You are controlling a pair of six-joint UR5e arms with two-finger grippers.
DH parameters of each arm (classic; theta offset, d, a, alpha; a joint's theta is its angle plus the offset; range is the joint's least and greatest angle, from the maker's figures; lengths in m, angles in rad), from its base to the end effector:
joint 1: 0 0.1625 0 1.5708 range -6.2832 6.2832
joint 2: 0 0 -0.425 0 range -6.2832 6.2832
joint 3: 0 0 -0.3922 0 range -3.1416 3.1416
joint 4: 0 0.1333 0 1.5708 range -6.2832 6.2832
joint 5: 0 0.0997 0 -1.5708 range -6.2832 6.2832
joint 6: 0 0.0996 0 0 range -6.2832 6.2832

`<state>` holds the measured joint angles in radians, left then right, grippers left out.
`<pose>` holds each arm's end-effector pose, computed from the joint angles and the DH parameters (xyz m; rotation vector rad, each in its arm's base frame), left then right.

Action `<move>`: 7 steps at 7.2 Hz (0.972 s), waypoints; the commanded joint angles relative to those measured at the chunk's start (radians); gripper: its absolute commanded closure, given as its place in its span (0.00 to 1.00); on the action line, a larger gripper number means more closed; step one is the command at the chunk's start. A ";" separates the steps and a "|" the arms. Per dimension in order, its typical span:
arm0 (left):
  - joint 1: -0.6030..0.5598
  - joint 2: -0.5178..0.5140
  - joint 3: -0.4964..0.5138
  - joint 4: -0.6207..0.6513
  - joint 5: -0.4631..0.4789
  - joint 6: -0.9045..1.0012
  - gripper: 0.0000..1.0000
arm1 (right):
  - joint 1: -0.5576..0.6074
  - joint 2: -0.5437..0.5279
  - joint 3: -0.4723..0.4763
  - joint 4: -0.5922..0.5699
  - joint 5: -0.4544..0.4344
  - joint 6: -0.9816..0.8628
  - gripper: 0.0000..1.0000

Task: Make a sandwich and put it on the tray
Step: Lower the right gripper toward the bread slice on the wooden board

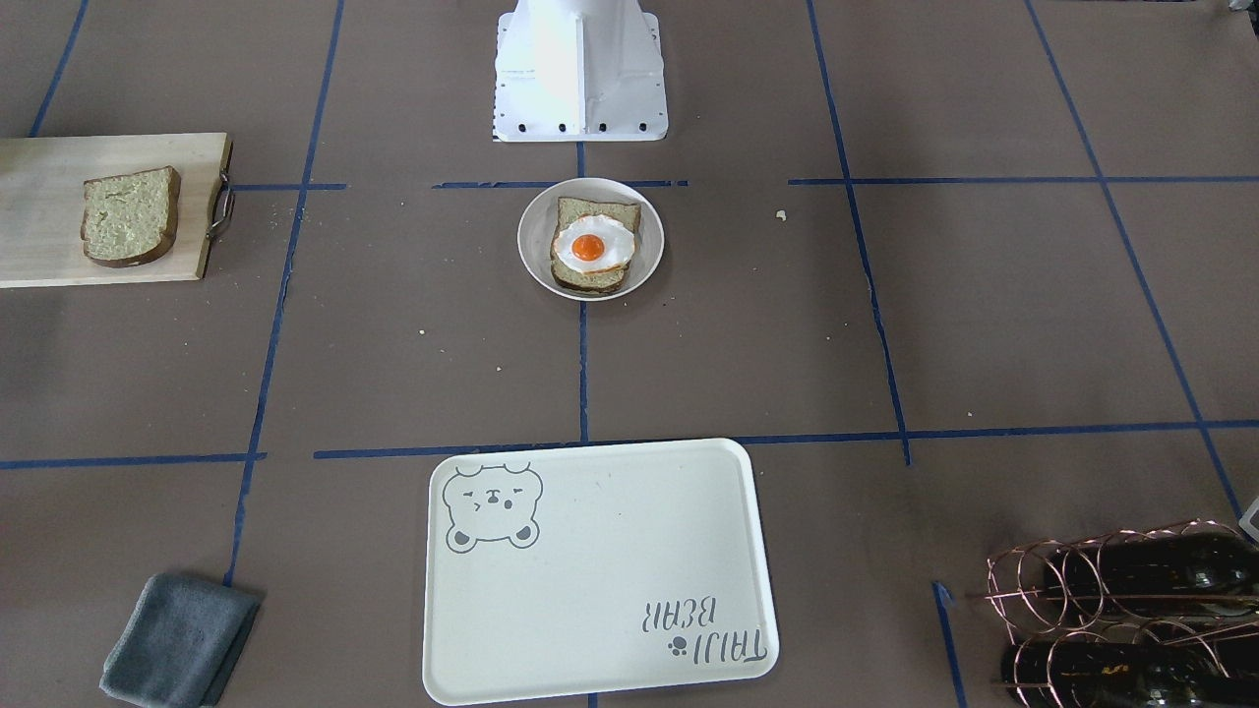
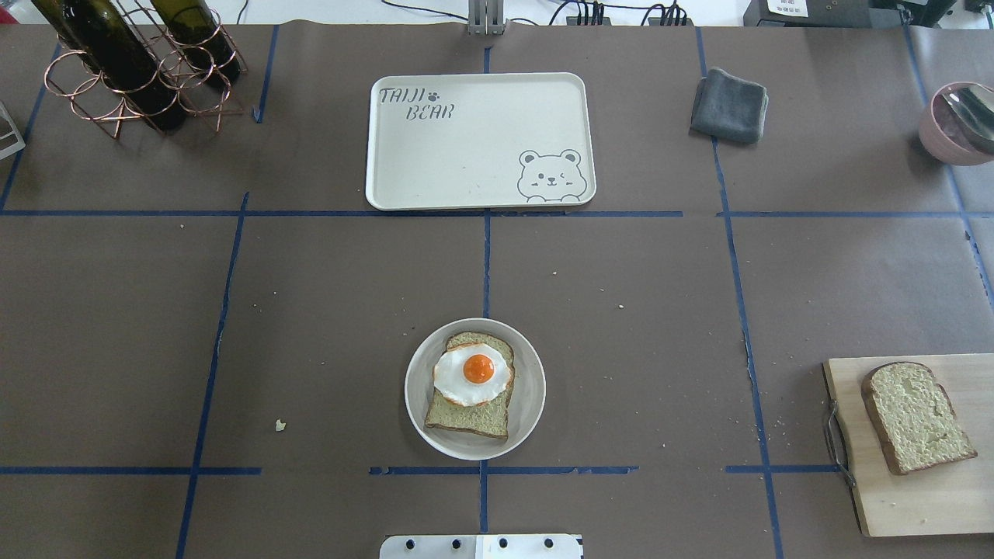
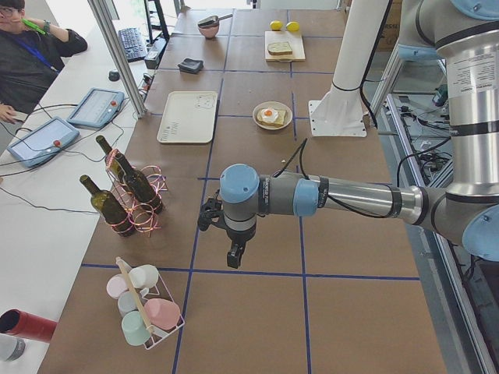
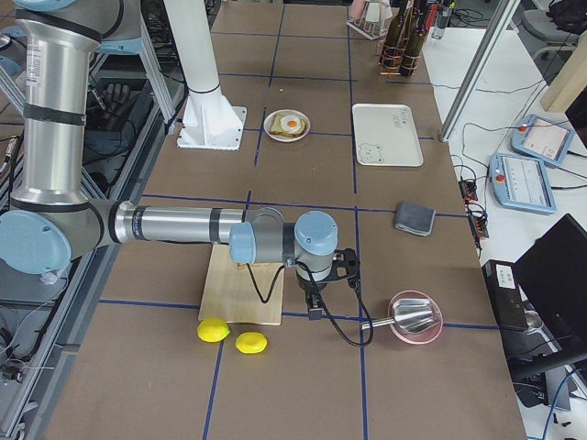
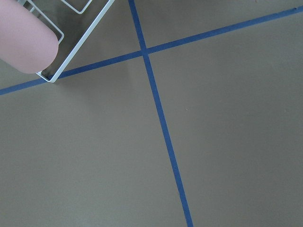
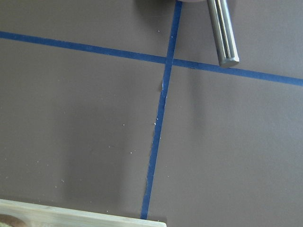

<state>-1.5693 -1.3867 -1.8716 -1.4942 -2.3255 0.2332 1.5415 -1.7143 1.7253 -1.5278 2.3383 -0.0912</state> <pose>-0.0644 -0.4144 0.6031 0.1255 0.7470 0.2385 0.0514 -0.4365 0.6450 0.0751 -0.7660 -0.1352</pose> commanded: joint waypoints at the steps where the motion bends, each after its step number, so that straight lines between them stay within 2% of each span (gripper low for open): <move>1: 0.000 0.000 -0.006 0.000 0.000 -0.002 0.00 | -0.003 0.013 0.000 0.002 0.003 0.008 0.00; 4: 0.000 0.000 0.003 -0.001 -0.003 -0.002 0.00 | -0.007 0.002 0.014 0.060 0.047 0.013 0.00; 5: 0.000 0.000 0.000 -0.001 -0.003 -0.002 0.00 | -0.036 -0.043 0.089 0.067 0.058 0.011 0.00; 6: 0.000 0.000 0.000 -0.001 -0.003 -0.002 0.00 | -0.069 -0.091 0.144 0.116 0.093 0.043 0.00; 7: 0.000 0.000 0.002 -0.001 -0.003 -0.002 0.00 | -0.116 -0.112 0.143 0.177 0.180 0.182 0.01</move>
<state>-1.5693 -1.3867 -1.8710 -1.4956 -2.3285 0.2317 1.4761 -1.7895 1.8432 -1.4154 2.4368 -0.0278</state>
